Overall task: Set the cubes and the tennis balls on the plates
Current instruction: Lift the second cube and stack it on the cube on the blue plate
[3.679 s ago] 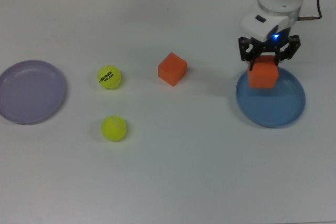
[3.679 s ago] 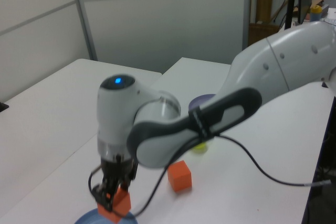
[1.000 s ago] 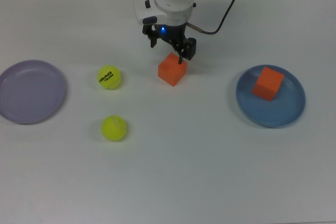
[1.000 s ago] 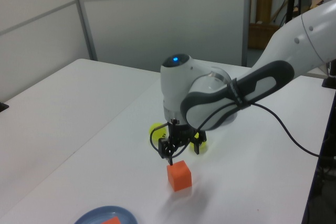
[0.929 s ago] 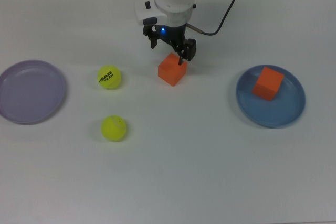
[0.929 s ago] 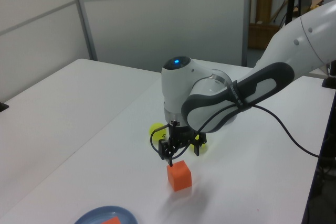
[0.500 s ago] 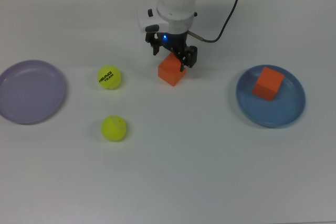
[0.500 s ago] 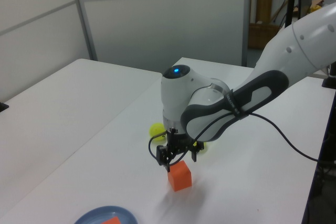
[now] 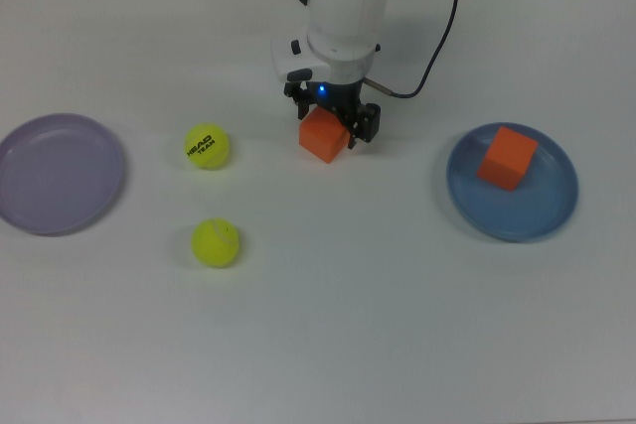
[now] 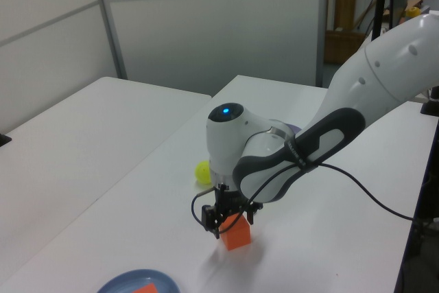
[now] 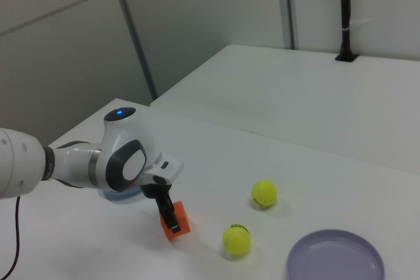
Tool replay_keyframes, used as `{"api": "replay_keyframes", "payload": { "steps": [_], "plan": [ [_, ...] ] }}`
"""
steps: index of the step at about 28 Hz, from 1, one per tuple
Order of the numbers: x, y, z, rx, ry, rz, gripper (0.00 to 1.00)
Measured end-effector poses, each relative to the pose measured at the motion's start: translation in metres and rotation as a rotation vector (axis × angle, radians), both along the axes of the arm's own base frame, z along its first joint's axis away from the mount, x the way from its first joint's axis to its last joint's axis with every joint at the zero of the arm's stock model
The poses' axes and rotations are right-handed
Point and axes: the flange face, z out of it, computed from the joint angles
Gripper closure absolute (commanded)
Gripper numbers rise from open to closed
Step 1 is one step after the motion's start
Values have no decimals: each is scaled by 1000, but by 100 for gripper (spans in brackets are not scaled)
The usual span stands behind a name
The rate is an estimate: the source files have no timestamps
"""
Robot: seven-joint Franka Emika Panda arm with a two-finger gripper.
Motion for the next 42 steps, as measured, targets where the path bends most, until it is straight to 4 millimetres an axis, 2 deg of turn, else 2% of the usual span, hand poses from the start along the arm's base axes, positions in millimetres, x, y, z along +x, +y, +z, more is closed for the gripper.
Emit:
{"api": "replay_keyframes", "payload": {
  "steps": [1, 3, 5, 10, 14, 20, 22, 25, 28, 30, 32, 35, 38, 42],
  "plan": [
    [0, 1, -4, -2, 4, 1, 34],
    [0, 2, -7, -3, 5, 4, 70],
    [0, 4, -9, -1, 2, 7, 100],
    [5, 8, -1, 20, -38, 12, 100],
    [11, 11, 18, 34, -70, 24, 100],
    [4, 25, 70, 39, -73, 96, 100],
    [2, 39, 99, 50, -90, 124, 100],
    [0, 60, 131, 75, -130, 158, 100],
    [-4, 88, 158, 105, -176, 210, 100],
    [-9, 105, 168, 119, -191, 244, 100],
    [-14, 123, 172, 130, -198, 277, 100],
    [-20, 150, 167, 143, -190, 322, 100],
    [-25, 176, 151, 143, -171, 368, 100],
    [-32, 199, 129, 130, -146, 414, 100]
  ]
}}
